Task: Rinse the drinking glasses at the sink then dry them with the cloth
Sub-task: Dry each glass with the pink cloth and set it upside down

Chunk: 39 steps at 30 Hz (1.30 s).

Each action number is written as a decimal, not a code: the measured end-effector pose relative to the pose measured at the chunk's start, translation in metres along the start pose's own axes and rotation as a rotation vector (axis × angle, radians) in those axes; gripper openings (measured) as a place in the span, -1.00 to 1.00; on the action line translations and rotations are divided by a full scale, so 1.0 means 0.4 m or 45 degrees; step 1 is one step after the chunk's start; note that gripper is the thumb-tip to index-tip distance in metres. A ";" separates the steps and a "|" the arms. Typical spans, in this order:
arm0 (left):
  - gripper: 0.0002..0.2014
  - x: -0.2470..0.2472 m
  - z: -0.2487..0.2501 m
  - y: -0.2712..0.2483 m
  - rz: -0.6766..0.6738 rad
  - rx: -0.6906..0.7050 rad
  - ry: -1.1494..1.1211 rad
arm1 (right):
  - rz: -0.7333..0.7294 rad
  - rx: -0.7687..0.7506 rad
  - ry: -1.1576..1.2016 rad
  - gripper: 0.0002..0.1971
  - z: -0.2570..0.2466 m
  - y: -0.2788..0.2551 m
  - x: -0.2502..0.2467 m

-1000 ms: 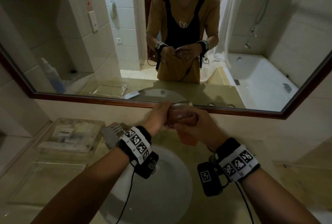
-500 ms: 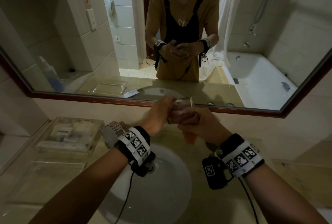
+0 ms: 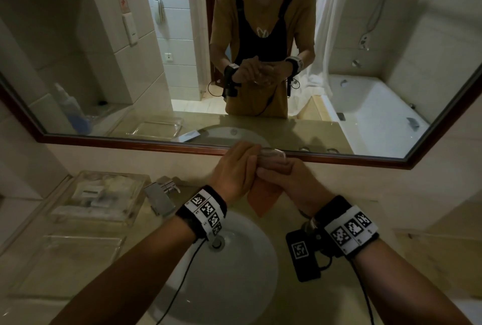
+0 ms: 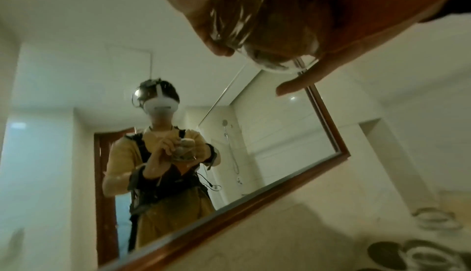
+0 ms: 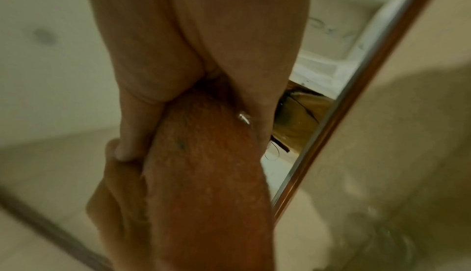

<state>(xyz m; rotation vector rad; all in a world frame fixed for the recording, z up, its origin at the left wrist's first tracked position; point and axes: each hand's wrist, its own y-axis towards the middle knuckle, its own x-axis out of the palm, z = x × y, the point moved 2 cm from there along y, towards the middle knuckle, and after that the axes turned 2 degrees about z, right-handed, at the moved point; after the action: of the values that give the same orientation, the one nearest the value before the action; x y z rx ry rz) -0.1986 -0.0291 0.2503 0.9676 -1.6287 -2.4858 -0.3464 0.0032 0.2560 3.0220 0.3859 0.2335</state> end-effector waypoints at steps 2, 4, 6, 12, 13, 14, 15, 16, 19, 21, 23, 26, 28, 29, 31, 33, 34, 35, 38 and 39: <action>-0.53 -0.009 -0.006 0.004 -0.008 0.107 0.024 | 0.005 0.032 0.061 -0.59 0.006 -0.001 -0.003; -0.60 -0.016 -0.006 0.011 -0.040 -0.093 -0.158 | 0.023 0.034 0.032 -0.61 0.005 0.000 -0.008; -0.68 -0.009 -0.010 0.021 -0.086 -0.583 -0.425 | 0.019 -0.011 -0.074 -0.66 0.000 0.003 -0.011; -0.66 0.019 0.002 0.024 -0.154 -1.264 -0.830 | 0.036 -0.040 -0.126 -0.68 0.016 0.005 -0.013; -0.68 0.017 0.008 0.017 -0.117 -1.061 -0.735 | 0.085 -0.026 -0.066 -0.71 0.016 0.004 -0.013; -0.70 0.013 0.010 0.011 -0.100 -0.841 -0.624 | 0.142 0.009 0.012 -0.70 0.016 0.002 -0.015; -0.73 0.012 0.009 0.003 -0.127 -0.632 -0.512 | 0.178 0.062 0.102 -0.67 0.017 0.001 -0.017; -0.73 0.010 0.009 -0.004 -0.179 -0.462 -0.396 | 0.187 0.121 0.181 -0.64 0.016 0.000 -0.019; -0.62 0.003 0.002 -0.019 -0.217 -0.259 -0.233 | 0.150 0.223 0.296 -0.61 0.012 -0.001 -0.026; -0.57 0.006 0.000 -0.034 -0.181 -0.389 -0.295 | 0.146 0.235 0.297 -0.55 0.014 -0.002 -0.028; -0.50 0.015 0.003 -0.051 -0.138 -0.654 -0.512 | 0.127 0.229 0.314 -0.54 0.018 -0.004 -0.029; -0.48 0.038 0.011 -0.068 -0.102 -0.985 -1.005 | 0.111 0.244 0.365 -0.54 0.030 -0.013 -0.030; -0.49 0.038 0.013 -0.064 -0.059 -1.039 -1.045 | 0.106 0.254 0.363 -0.52 0.036 -0.019 -0.029; -0.48 0.035 0.010 -0.062 -0.047 -1.051 -1.021 | 0.109 0.260 0.368 -0.52 0.039 -0.022 -0.030; -0.46 0.028 0.005 -0.058 -0.061 -1.062 -0.998 | 0.126 0.274 0.369 -0.53 0.042 -0.026 -0.035; -0.47 0.026 0.001 -0.057 -0.094 -1.034 -0.987 | 0.141 0.285 0.355 -0.54 0.042 -0.029 -0.046; -0.49 0.024 -0.001 -0.058 -0.109 -1.000 -0.956 | 0.150 0.286 0.345 -0.54 0.040 -0.030 -0.049; -0.51 0.023 -0.002 -0.059 -0.126 -0.973 -0.932 | 0.162 0.286 0.344 -0.54 0.040 -0.031 -0.050; -0.50 0.031 -0.002 -0.056 -0.160 -0.946 -0.980 | 0.190 0.270 0.374 -0.55 0.042 -0.034 -0.050; -0.52 0.035 -0.001 -0.052 -0.174 -0.983 -1.045 | 0.199 0.265 0.377 -0.54 0.041 -0.035 -0.050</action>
<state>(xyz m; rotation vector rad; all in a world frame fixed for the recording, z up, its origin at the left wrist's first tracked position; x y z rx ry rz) -0.2031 -0.0244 0.2261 -0.0592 -0.4538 -3.3798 -0.3663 0.0105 0.2355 3.2292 0.2040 0.6988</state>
